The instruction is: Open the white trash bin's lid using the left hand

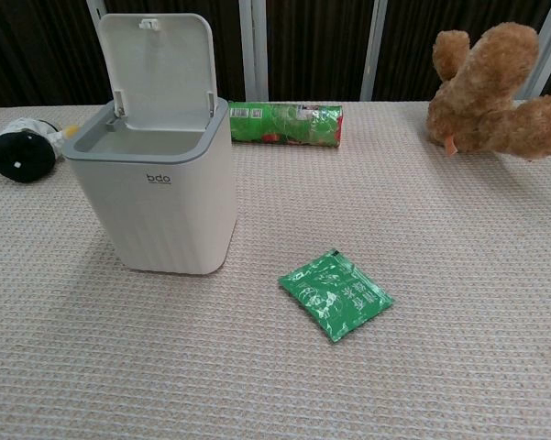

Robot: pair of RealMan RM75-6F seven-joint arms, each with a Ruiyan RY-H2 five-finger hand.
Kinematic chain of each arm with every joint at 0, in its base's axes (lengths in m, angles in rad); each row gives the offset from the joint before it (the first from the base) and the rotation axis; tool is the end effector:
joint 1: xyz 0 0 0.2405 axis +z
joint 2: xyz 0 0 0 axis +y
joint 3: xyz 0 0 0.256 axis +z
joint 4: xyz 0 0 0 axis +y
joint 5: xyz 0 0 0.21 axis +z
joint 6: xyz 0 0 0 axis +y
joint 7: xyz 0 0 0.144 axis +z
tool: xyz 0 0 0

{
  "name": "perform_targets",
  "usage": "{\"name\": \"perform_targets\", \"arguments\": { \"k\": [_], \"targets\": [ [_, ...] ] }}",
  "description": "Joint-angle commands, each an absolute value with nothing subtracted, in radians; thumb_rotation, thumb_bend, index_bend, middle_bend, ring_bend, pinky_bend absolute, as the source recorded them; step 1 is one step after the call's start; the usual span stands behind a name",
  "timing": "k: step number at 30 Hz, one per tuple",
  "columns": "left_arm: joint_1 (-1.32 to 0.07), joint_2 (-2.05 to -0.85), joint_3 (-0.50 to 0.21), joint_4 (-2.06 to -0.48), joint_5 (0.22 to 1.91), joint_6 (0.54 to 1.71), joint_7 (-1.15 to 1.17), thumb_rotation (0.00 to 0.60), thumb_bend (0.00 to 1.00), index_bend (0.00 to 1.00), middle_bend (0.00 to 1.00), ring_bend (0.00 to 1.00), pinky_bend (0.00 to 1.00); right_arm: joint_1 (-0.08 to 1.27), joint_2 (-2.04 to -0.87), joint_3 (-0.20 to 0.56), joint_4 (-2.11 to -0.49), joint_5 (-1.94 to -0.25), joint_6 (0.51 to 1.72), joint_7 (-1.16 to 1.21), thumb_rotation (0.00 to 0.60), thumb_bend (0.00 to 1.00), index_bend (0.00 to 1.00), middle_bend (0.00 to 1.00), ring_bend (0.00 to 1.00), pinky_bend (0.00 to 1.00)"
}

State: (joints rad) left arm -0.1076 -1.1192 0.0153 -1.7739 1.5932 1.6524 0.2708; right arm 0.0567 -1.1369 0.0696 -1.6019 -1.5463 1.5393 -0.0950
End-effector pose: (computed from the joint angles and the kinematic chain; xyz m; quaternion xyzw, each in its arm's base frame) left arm -0.2602 0.1694 0.1573 -0.6161 -0.3009 -0.4093 0.6020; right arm -0.3057 -0.1761 0.1617 0.6029 -0.3385 0.3854 0.6110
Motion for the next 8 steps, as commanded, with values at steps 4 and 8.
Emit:
{"name": "perform_targets", "arguments": {
  "k": [4,8],
  "targets": [
    [-0.066,-1.128,0.028,-1.694,1.583,1.686,0.143,0.6,0.13,0.1,0.1,0.02,0.16,0.061,-1.127,0.064,-1.592,-1.56,1.537,-0.068,0.6,0.29,0.13,0.08,0.05,0.0],
    [-0.057,-1.127,0.03,-1.673,1.612,1.706,0.122,0.6,0.13,0.1,0.1,0.02,0.16,0.064,-1.129,0.065,-1.589,-1.563,1.537,-0.063,0.6,0.29,0.13,0.08,0.05,0.0]
  ]
}}
